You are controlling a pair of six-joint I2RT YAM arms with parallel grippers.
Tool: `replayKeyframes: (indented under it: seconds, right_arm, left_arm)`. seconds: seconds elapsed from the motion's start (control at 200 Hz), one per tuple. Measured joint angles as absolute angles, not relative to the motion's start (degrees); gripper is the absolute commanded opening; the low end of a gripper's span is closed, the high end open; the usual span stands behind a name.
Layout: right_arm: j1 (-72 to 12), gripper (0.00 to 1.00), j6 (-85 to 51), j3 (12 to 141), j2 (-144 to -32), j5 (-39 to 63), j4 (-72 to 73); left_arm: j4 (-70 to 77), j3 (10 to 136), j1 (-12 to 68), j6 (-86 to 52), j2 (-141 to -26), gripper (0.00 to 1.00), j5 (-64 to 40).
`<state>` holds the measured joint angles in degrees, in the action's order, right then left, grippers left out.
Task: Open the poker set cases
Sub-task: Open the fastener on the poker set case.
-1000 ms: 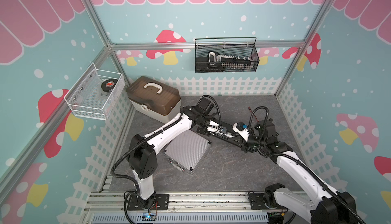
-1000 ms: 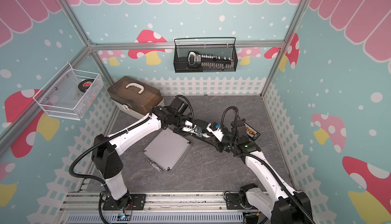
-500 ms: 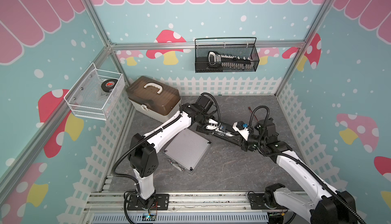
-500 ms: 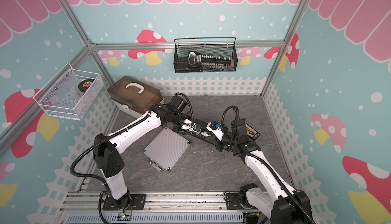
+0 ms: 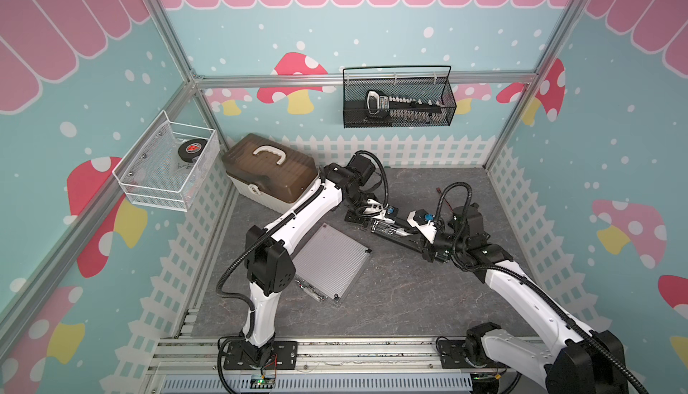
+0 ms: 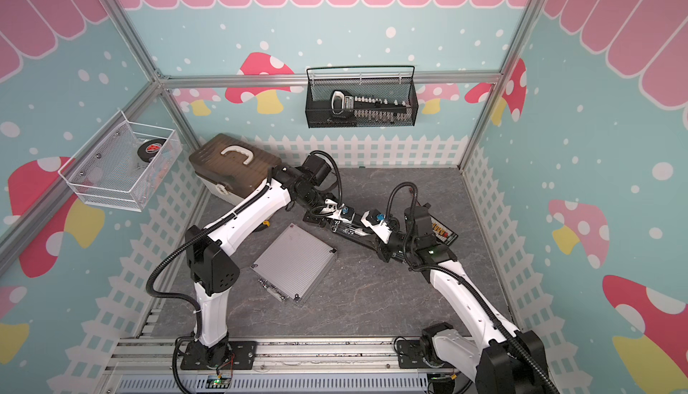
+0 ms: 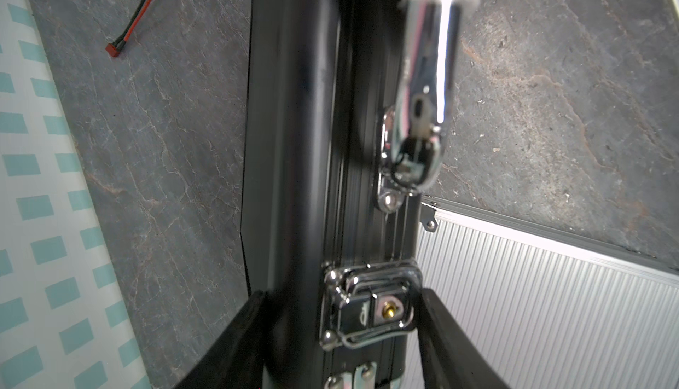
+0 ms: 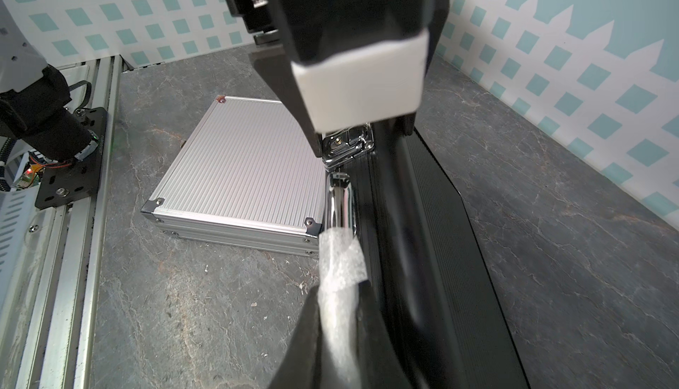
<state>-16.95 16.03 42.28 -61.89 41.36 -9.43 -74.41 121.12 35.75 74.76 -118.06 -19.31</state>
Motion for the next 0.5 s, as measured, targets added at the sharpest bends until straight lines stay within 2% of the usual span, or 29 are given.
replayKeyframes:
  seconds: [0.095,0.215,0.29,0.355,0.495]
  right_arm:
    - [-17.04,0.00,15.68,42.33,-62.22,41.65,-9.69]
    - [-17.58,0.00,14.17,42.46,-64.01,41.82,-11.77]
    - [-17.89,0.00,12.73,43.31,-65.80,42.13,-13.06]
    - [-17.89,0.00,11.55,44.75,-67.07,42.48,-14.02]
    - [-17.12,0.00,8.99,48.12,-68.84,43.40,-15.00]
  left_arm:
    - [-75.13,121.27,35.75,74.15,-118.24,0.38,-19.27]
    - [-69.38,114.08,36.07,72.05,-114.67,0.51,-19.18]
    - [-62.67,106.96,36.73,70.59,-110.89,0.64,-19.20]
    - [-56.64,100.90,37.21,69.71,-107.24,0.71,-19.35]
    - [-45.19,91.44,37.36,68.55,-100.05,0.73,-19.77]
